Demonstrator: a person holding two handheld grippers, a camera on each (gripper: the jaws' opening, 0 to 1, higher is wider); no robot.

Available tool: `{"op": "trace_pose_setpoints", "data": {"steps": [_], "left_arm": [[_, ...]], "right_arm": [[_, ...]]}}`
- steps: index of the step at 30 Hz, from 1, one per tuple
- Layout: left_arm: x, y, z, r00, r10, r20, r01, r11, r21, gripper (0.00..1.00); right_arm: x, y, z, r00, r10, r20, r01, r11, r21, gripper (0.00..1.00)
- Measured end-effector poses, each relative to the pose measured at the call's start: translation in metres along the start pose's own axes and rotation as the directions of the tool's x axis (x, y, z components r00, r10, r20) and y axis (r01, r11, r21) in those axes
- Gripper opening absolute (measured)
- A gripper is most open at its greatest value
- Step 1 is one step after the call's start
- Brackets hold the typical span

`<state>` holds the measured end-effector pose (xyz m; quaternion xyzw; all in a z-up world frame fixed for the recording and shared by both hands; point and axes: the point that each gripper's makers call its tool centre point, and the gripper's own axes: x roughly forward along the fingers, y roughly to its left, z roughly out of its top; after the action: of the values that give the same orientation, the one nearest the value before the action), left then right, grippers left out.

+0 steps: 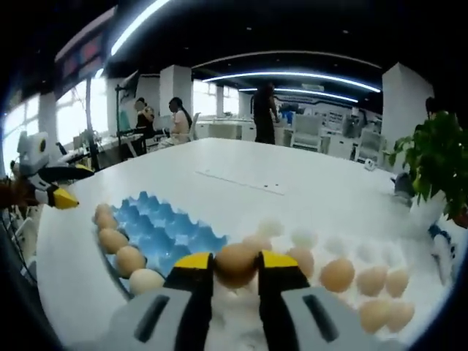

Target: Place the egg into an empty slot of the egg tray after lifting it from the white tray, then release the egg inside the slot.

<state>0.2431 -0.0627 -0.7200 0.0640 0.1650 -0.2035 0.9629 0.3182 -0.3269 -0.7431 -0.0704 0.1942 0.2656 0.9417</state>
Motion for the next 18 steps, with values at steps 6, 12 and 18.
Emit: {"op": "trace_pose_setpoints", "data": {"steps": [6,12,18], "left_arm": [[0.002,-0.001,0.0,1.0,-0.007,-0.003,0.007,1.0,0.0,0.74],[0.004,0.0,-0.002,1.0,-0.012,-0.018,0.012,1.0,-0.027,0.77],[0.004,0.0,-0.001,1.0,-0.015,-0.02,0.014,0.999,-0.034,0.77]], "right_arm": [[-0.002,0.001,0.005,1.0,0.006,0.016,-0.006,1.0,0.014,0.23],[0.001,0.015,0.02,0.998,0.041,0.05,-0.041,0.999,0.0,0.23],[0.006,0.026,0.03,0.996,0.067,0.063,-0.067,0.998,-0.012,0.23]]}}
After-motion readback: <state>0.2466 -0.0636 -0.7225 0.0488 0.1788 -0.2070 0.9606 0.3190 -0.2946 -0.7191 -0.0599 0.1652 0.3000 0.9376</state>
